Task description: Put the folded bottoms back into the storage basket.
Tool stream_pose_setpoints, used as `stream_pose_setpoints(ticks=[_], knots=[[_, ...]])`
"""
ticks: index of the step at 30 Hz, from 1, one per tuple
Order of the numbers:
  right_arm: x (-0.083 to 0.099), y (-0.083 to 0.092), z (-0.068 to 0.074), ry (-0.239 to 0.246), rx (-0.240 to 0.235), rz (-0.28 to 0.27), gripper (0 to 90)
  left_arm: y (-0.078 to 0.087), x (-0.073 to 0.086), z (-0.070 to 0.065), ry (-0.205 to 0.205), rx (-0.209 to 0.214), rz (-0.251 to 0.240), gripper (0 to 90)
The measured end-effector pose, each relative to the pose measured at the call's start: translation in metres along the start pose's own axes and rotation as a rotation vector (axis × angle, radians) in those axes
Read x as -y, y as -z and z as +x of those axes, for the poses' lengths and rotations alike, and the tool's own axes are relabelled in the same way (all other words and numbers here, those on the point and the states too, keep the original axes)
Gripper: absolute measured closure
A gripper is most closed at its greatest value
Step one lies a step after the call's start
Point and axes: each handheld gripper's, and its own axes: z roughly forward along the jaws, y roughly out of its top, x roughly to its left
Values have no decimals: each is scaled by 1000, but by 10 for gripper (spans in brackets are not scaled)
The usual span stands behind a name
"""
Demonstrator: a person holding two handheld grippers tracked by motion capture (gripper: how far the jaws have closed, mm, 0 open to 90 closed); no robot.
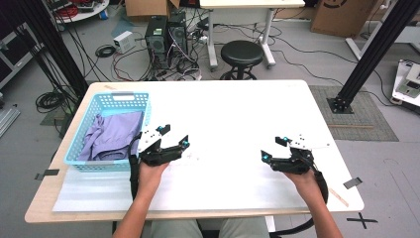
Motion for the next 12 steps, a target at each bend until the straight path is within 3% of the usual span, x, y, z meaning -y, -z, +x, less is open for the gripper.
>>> stream_pose_setpoints(ticks=[12], knots=[[1, -1, -2, -2, -2, 0, 211, -7, 3, -4, -3, 16, 11, 226]])
